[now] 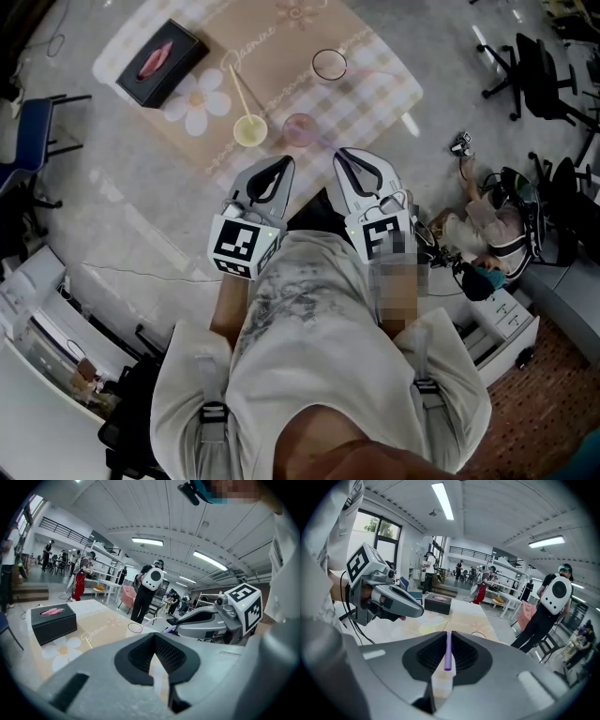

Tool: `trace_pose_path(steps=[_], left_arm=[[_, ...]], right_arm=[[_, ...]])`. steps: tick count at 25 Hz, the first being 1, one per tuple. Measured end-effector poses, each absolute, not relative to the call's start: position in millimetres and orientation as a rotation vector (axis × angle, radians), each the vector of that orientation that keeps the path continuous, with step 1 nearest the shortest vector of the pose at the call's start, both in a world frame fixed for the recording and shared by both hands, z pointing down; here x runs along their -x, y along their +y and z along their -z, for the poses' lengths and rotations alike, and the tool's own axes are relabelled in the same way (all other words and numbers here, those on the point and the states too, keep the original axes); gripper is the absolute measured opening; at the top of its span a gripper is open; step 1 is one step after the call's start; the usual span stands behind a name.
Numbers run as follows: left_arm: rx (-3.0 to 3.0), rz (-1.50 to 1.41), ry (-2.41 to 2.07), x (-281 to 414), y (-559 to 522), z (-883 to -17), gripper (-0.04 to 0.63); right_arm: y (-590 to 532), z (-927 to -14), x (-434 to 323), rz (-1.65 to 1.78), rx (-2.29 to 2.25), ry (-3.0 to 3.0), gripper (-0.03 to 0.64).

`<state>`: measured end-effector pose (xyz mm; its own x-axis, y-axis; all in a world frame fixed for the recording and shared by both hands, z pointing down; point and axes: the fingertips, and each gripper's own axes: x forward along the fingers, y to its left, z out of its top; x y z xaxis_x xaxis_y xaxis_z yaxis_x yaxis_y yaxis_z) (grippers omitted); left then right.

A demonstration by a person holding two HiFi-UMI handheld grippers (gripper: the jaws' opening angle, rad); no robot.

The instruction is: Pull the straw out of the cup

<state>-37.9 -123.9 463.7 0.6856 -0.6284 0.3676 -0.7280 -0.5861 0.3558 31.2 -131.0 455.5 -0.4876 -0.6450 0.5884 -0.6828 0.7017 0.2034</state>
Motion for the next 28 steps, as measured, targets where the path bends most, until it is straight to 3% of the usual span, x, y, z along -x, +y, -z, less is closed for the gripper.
trace_pose_path(steps=[28], left_arm=[[-2.484, -0.236, -1.052, 42.4, -95.2, -437.4, 0.005]], right_arm=[[-103.6, -414.4, -22.3, -0.029, -1.088, -2.353, 0.04]])
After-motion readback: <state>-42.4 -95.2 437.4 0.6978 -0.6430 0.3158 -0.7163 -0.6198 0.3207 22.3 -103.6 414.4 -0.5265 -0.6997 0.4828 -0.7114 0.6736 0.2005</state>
